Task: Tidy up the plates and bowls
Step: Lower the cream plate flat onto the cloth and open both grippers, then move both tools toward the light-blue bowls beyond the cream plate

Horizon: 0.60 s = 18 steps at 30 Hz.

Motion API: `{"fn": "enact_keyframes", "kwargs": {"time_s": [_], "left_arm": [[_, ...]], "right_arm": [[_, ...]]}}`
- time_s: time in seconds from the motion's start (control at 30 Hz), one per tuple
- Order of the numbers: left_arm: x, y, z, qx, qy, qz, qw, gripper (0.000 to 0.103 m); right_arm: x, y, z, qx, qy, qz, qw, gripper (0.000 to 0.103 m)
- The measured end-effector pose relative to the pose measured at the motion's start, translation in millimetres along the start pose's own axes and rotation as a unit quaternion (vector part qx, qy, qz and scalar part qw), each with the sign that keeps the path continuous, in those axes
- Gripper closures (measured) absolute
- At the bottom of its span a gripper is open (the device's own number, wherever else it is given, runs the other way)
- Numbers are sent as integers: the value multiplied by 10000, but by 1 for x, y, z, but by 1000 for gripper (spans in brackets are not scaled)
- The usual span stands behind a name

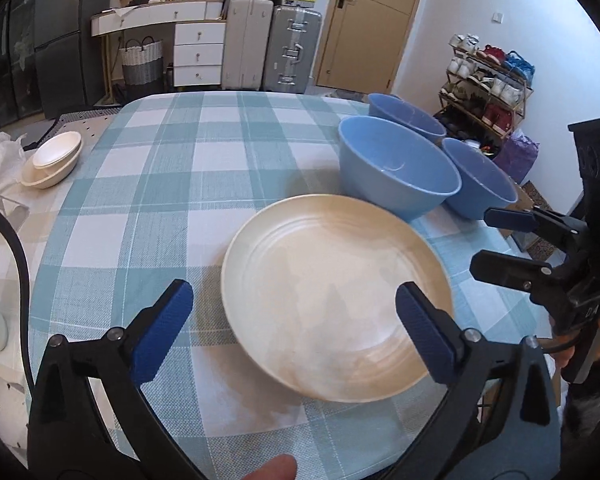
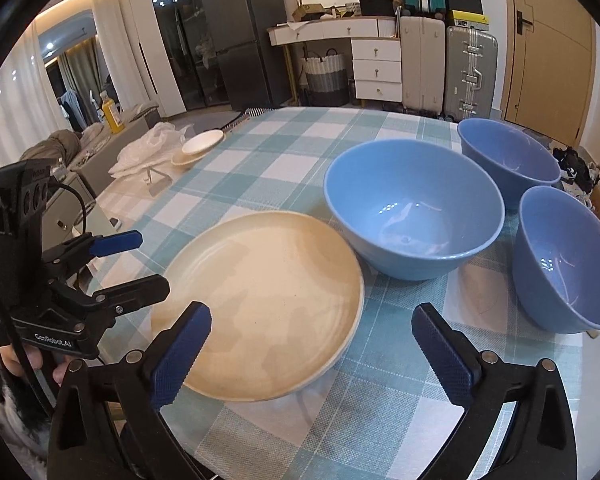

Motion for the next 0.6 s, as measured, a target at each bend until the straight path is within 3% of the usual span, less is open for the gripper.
{"fn": "enact_keyframes", "kwargs": {"time_s": [0.6], "left_arm": [[81,-37,-61,-223,453,-581,9970,2]], "right_arm": [[39,-100,-34,-306,202,-903,9952,1]]}}
Point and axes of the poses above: each gripper's, at about its wrist camera, not at the fingertips, and y roughly the way its jaws point, z to its left, x to its top, the point moved 1 cm from there along y, roughly the way its jaws point
